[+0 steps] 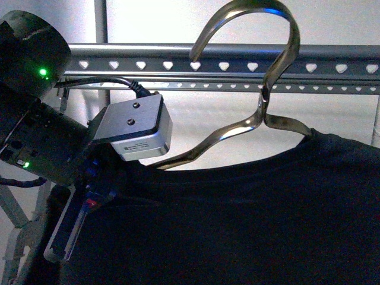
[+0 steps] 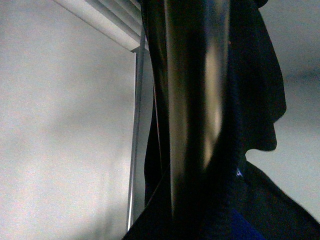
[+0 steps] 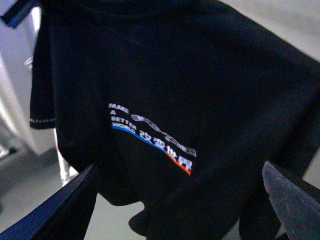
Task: Hang clothes on hanger
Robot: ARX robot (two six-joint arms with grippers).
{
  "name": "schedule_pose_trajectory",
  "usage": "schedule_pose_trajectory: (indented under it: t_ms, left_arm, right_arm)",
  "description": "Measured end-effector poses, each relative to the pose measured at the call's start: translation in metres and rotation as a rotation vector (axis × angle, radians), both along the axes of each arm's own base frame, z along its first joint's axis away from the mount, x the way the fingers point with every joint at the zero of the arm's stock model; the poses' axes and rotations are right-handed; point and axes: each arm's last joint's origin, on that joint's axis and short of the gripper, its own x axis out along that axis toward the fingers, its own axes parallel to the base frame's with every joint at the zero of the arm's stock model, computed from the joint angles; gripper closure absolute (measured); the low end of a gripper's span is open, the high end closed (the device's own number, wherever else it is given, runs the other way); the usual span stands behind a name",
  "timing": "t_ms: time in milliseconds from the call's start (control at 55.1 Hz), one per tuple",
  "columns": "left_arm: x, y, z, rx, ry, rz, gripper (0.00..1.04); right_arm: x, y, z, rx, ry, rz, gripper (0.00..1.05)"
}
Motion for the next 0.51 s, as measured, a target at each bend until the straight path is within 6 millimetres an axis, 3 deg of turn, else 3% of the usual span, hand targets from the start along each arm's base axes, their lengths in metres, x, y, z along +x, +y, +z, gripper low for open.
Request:
schedule_pose_trajectory:
  t_ms: [73, 145, 308, 508]
  left_arm:
    - [0.001, 0.002, 0.000, 0.000, 0.000, 0.006, 0.99]
    - [0.001, 0.002, 0.000, 0.000, 0.000, 0.007, 0.99]
    - [0.000, 0.001, 0.000, 0.000, 0.000, 0.001, 0.99]
    - [0.000, 0.000, 0.000, 0.000, -0.002, -0.002, 0.99]
  right_arm:
    - [0.034, -0.003, 0.029, -0.204, -0.074, 0.041, 0.07]
    - [0.056, -0.001, 0.042, -0.328, -0.114, 0.079, 0.07]
    - [0.088, 0.015, 0.053, -0.479, -0.140, 0.201, 0.07]
    - [0.128, 0.035, 0.066, -0.597, -0.190, 0.227, 0.07]
